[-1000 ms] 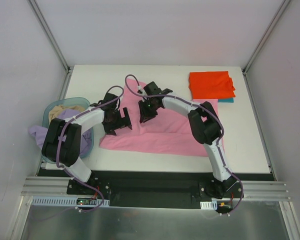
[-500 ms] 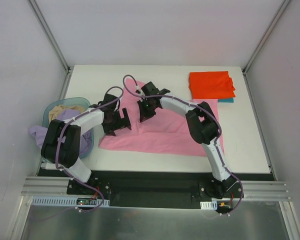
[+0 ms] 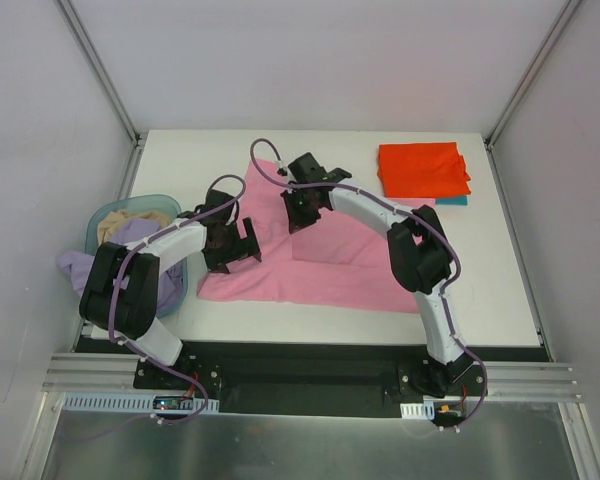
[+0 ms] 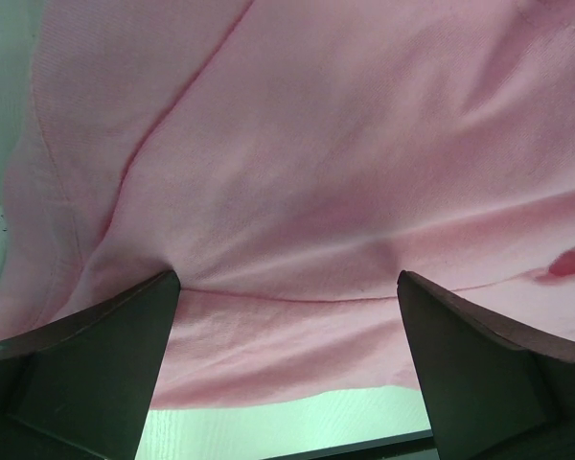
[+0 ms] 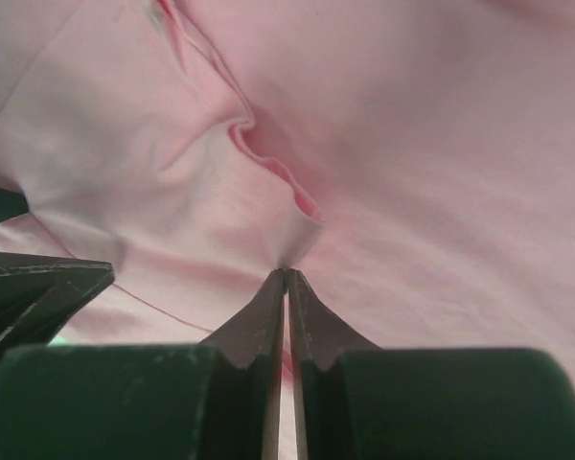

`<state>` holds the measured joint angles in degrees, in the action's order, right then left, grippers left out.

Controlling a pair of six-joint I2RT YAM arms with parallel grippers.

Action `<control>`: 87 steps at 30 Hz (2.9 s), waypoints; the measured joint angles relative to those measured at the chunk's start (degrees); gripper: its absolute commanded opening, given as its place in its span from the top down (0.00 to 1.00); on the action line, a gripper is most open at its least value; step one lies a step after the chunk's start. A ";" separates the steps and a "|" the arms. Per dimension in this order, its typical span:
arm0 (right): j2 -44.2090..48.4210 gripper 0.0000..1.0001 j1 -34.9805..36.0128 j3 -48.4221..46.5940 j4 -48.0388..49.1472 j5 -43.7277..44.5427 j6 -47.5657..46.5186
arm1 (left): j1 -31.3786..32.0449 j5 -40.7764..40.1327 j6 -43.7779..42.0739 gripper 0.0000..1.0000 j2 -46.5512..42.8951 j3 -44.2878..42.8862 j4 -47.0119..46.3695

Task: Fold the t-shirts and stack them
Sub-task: Fold the tshirt

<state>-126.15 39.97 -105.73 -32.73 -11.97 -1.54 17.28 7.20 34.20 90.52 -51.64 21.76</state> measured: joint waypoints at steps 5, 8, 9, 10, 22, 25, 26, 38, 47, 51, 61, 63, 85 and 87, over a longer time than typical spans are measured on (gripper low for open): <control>0.00 0.50 -0.72 0.66 -1.64 1.25 -0.15 | 0.00 0.00 0.00 0.01 -0.13 0.02 0.22; 0.42 0.20 -1.07 1.51 -1.99 1.75 -0.13 | -0.02 0.04 -0.02 0.01 -0.17 0.02 0.24; 0.83 0.16 -1.18 2.16 -2.25 1.79 -0.07 | -0.02 0.07 -0.04 0.01 -0.20 0.02 0.26; 1.53 0.02 -1.33 3.17 -2.23 1.73 -0.17 | -0.02 0.07 -0.07 0.01 -0.22 0.00 0.28; 31.98 0.03 -5.18 31.54 0.57 2.89 0.52 | 0.22 1.44 -0.57 0.01 -0.17 -7.37 1.60; 38.36 0.03 -6.84 38.38 1.51 3.15 2.10 | 0.37 1.27 -0.83 0.01 1.60 -10.86 1.25; 39.91 0.03 -7.91 40.94 1.55 3.06 2.69 | 0.39 1.27 -0.92 0.01 2.71 -11.82 0.96; 42.25 0.03 -14.97 59.28 2.25 4.59 8.63 | 0.37 0.70 -0.09 0.01 3.82 -3.58 -1.16; 53.81 0.03 -11.98 69.37 1.64 3.91 13.64 | 0.37 0.85 3.34 0.01 -9.27 9.42 -1.25; 56.68 0.03 -10.45 71.06 -0.42 3.32 15.76 | 0.42 1.27 4.87 0.01 -13.68 12.94 0.46; 58.27 0.03 -12.48 56.85 -10.08 14.12 14.03 | 0.79 1.25 3.69 0.01 -14.71 5.46 5.99; 58.36 0.03 -15.63 52.39 -9.60 16.65 13.16 | 0.81 0.68 2.43 0.01 -14.60 0.35 6.21; 52.33 0.03 -32.28 44.78 -6.47 21.18 5.86 | -9.18 -6.97 -2.56 0.22 38.84 -64.59 14.97; 51.89 0.03 -32.52 44.78 -6.21 21.07 5.35 | -9.62 -6.86 -2.73 0.24 41.64 -67.28 15.72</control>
<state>-74.26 7.44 -60.95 -38.94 9.10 3.81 7.66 0.34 31.46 132.16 -118.91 37.47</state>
